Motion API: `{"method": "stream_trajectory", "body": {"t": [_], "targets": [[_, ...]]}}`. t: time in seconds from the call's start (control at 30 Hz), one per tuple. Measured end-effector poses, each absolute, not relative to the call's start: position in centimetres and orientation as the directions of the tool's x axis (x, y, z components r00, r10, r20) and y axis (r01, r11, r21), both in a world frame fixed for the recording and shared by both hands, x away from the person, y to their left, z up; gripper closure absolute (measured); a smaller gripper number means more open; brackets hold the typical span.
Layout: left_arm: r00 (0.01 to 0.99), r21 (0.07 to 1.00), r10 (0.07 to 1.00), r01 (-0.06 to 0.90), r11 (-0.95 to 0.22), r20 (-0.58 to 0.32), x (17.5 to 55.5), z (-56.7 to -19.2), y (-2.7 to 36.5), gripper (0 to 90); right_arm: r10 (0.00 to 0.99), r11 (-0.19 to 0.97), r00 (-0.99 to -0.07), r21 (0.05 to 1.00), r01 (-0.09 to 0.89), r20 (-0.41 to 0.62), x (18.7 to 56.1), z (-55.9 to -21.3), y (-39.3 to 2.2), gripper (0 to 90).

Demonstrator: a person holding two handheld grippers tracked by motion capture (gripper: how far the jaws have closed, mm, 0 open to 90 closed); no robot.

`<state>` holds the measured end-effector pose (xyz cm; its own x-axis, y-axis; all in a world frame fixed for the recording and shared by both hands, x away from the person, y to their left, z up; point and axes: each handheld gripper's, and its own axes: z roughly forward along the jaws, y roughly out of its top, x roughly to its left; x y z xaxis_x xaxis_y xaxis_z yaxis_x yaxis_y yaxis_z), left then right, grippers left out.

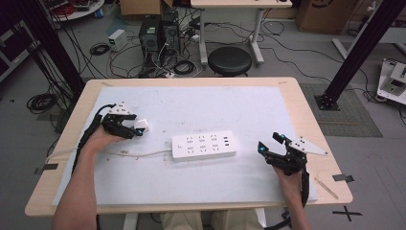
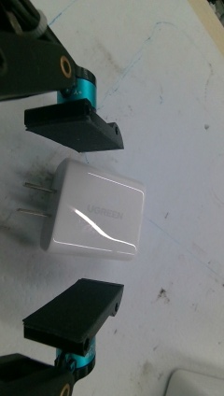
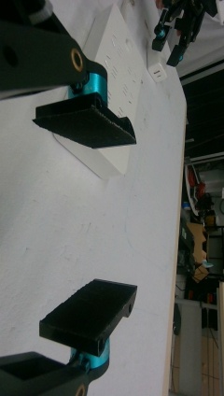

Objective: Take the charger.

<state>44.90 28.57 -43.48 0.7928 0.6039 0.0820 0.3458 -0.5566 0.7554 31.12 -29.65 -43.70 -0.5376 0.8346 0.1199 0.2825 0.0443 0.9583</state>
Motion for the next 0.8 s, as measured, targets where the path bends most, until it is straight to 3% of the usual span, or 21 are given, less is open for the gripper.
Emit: {"method": "stream_trajectory", "body": {"t": [0.8], "targets": [[0.815, 0.719, 0.578, 0.380, -0.583, 0.038, 46.6, -44.4, 27.9, 29.7, 0.838, 0.053, -0.535, 0.958, 0.281, 0.110, 31.1, -43.7, -29.6, 24.6]]}}
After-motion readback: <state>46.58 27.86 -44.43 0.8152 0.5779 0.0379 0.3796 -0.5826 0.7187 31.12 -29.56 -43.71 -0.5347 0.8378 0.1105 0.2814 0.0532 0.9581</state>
